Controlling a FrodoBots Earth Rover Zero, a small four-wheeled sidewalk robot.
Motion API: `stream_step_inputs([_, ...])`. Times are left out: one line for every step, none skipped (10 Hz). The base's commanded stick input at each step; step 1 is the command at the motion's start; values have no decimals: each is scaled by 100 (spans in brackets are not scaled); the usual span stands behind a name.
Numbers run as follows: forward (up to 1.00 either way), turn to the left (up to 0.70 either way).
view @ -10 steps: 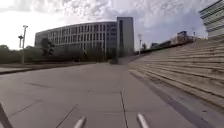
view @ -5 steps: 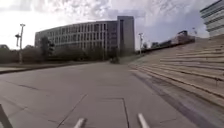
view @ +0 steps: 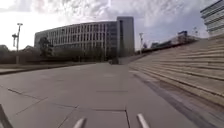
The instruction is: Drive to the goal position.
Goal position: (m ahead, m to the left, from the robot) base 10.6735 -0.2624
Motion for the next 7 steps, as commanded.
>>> stream_step_inputs([70, 0])
stream_step_inputs([70, 0])
stream_step_inputs([70, 0])
stream_step_inputs([70, 0])
stream_step_inputs([70, 0])
stream_step_inputs([70, 0])
stream_step_inputs([70, 0])
